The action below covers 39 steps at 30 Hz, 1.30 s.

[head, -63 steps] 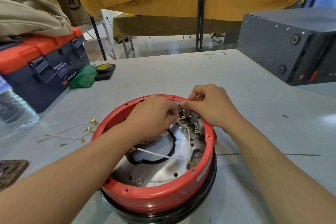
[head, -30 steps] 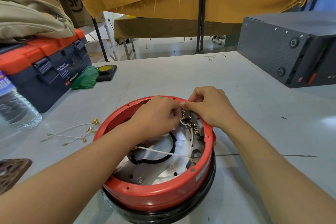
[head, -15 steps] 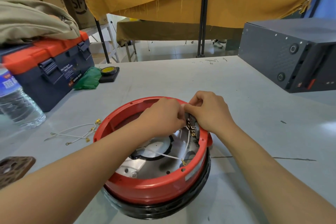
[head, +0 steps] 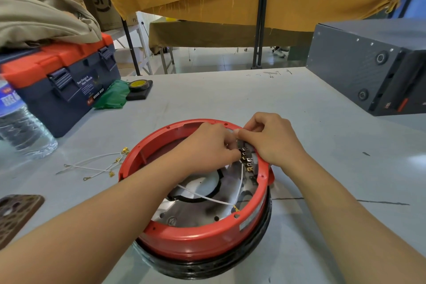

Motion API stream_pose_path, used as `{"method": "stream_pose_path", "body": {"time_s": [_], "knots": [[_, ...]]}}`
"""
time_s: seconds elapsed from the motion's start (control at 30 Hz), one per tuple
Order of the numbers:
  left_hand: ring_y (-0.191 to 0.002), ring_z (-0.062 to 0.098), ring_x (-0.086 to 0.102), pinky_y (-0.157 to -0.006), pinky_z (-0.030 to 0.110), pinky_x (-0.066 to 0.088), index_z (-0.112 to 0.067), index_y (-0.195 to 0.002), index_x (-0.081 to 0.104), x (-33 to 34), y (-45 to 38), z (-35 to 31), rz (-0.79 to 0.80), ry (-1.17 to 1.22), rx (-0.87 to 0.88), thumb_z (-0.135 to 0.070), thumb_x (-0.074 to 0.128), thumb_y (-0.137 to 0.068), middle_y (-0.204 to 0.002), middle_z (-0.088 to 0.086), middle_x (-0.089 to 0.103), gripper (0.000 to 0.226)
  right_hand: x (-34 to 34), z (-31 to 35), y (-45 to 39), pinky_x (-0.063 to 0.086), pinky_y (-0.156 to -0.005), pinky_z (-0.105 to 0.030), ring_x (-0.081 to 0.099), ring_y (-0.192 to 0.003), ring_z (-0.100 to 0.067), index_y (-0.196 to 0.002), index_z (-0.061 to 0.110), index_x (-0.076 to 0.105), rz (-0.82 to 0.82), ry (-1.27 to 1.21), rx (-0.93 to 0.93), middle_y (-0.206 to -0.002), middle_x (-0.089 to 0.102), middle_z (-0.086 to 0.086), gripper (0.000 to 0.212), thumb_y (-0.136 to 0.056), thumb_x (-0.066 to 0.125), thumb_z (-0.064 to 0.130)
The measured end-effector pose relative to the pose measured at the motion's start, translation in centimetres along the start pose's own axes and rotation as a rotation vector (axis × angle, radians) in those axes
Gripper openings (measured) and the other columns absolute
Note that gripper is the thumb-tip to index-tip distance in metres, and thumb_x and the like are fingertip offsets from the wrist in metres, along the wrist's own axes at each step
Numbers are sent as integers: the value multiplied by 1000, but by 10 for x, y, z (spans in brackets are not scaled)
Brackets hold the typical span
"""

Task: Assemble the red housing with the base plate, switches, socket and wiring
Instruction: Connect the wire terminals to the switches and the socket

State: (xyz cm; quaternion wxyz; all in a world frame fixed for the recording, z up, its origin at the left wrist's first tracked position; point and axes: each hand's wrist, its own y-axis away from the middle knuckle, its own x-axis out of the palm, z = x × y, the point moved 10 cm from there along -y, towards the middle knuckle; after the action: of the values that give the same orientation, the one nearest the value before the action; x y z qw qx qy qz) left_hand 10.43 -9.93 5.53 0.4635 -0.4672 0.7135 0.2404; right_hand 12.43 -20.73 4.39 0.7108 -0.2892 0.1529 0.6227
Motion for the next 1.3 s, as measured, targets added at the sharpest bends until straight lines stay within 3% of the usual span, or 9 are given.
{"method": "stream_pose_path", "body": {"time_s": [0.1,0.2,0.47,0.63,0.8,0.93,1.13,1.3], "knots": [[-49,5,47,-48,12,35,-14,-65,68,2,-2,3,11,-9,-14,-21,60,-80,-49,-7,55,19,0,-1,0,54,-75,-43,64,-73,-21,-74,15,66,4,-10,1,-72,68,-2,20,-75,73,34],[-48,2,49,-50,14,37,-21,-61,64,5,-3,7,50,26,-43,-23,61,-78,-50,-8,55,18,0,-1,-1,53,-75,-43,64,-73,-21,-73,15,66,3,-15,1,-71,68,-2,21,-74,74,35],[-43,-2,50,-45,6,35,-16,-72,71,11,-1,12,126,134,-89,-17,66,-76,-44,-15,55,6,0,-2,-1,54,-72,-40,64,-71,-19,-73,16,67,6,-22,1,-68,67,0,24,-73,75,39],[-51,-3,56,-57,14,46,-15,-76,72,13,0,13,146,142,-97,-13,65,-76,-46,-18,58,7,0,-2,-1,52,-70,-37,63,-73,-18,-74,16,67,8,-23,0,-71,65,2,23,-74,75,38],[-53,0,62,-50,6,42,-14,-79,71,15,2,13,169,167,-111,-8,63,-77,-47,-12,61,10,0,-1,-1,53,-71,-37,64,-74,-19,-76,15,67,12,-22,-4,-72,66,0,22,-76,74,36],[-53,1,62,-51,6,43,-16,-78,71,16,3,13,169,169,-116,-8,62,-78,-46,-16,60,11,0,-1,-1,53,-71,-39,64,-74,-20,-75,14,67,12,-31,-2,-73,67,-2,22,-76,75,35],[-57,5,64,-62,16,49,-13,-76,71,15,2,15,152,177,-121,-12,64,-78,-64,-1,70,8,0,-1,0,51,-69,-37,64,-72,-21,-75,13,67,10,-39,6,-69,67,-2,23,-74,75,35],[-53,5,62,-60,15,50,-11,-73,71,13,2,13,101,141,-94,-12,66,-78,-58,-4,66,8,0,-1,0,52,-72,-39,64,-74,-21,-76,12,68,9,-38,9,-72,67,-3,22,-75,75,33]]}}
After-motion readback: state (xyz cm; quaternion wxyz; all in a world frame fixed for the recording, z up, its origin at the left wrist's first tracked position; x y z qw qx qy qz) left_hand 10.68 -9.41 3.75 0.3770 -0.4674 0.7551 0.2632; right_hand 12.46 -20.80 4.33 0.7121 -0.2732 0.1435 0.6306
